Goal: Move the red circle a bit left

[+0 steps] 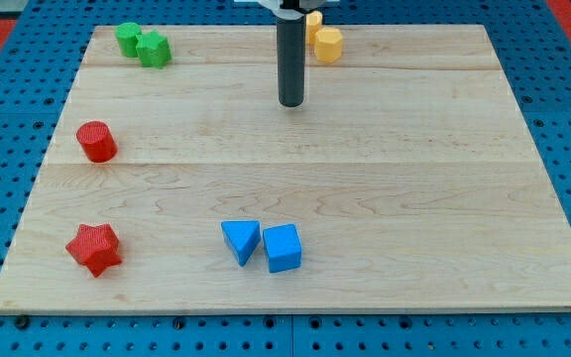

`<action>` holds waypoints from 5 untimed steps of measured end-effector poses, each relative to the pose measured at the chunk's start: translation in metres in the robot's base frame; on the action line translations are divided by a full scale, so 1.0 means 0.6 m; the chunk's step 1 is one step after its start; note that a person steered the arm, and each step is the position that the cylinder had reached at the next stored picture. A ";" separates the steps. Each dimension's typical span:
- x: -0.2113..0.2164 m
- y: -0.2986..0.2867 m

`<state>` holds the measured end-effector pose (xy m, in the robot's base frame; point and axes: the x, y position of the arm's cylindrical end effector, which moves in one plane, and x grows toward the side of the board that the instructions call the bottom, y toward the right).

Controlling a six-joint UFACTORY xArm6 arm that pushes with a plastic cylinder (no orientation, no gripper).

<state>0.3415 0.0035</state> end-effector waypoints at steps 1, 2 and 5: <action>0.085 -0.004; 0.133 -0.092; 0.196 -0.420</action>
